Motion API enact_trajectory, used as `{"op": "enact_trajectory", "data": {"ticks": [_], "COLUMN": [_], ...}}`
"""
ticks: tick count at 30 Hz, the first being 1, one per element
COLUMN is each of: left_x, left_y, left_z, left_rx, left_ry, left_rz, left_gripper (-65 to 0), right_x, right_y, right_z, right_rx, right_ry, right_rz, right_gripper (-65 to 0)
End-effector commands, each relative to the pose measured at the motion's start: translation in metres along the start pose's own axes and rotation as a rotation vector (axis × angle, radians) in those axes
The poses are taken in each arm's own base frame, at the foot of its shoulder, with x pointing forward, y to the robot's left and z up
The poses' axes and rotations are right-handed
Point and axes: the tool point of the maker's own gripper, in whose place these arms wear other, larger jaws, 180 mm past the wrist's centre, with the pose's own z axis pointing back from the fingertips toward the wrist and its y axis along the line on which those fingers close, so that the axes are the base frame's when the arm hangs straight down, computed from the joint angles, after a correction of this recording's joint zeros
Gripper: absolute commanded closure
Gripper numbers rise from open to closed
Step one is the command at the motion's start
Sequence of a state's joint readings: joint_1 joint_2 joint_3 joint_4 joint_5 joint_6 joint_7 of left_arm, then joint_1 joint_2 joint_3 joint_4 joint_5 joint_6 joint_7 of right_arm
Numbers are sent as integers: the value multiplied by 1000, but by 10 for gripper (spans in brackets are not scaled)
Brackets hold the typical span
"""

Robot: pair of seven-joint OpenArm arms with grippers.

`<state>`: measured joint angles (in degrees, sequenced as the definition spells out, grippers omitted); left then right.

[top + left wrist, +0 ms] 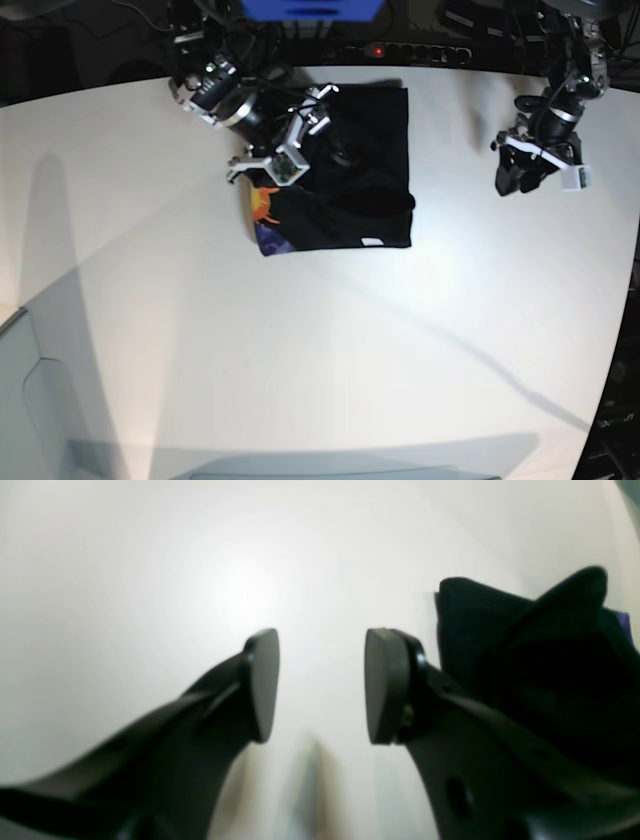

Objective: Fold the T-shirt properly
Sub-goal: 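Release the fabric and pull both grippers back from the folded stack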

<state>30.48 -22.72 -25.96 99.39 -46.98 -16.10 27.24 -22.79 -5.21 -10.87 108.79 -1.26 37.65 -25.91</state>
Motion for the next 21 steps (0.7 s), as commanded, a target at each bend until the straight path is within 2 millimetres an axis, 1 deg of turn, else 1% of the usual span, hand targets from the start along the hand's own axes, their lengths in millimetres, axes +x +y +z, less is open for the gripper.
{"op": "enact_trajectory", "data": {"ticks": [1,3,5,7,9,11,13,14,15,17,19,21], "left_x": [14,14,15,21,23,31,38,41,43,47,49,53], "left_y": [-3,-3,-2,4,8,15,24,26,30,35,38,43], "left_z": [2,2,2,5,7,12,19,21,24,27,29,33], "left_rx": [-16,-16,-13,4,20,48,79,90,103,119,127,142], "left_ry": [-41,-41,-43,-60,-76,-112,-144,-158,-169,-182,-189,-202], "left_rz": [-15,-15,-15,-18,-4,11,23,28,33,34,33,31], "left_gripper": [-272,-272,-272,-272,-272,-272,-272,-272,-272,-272,-272,-272], "right_x": [13,10,8,10,10,7,4,5,5,11,25,33], "right_y": [7,22,38,60,85,105,120,124,121,110,100,98], "right_z": [-1,-5,-7,-9,-7,-3,0,0,0,1,4,9], "right_rx": [22,66,120,188,266,337,386,395,387,349,313,297], "right_ry": [-56,-45,-38,-40,-39,-35,-30,-33,-35,-48,-83,-107], "right_rz": [-9,-6,18,46,82,121,143,147,146,143,143,143], "right_gripper": [-387,-384,-364,-332,-306,-298,-299,-299,-299,-299,-299,-299]}}
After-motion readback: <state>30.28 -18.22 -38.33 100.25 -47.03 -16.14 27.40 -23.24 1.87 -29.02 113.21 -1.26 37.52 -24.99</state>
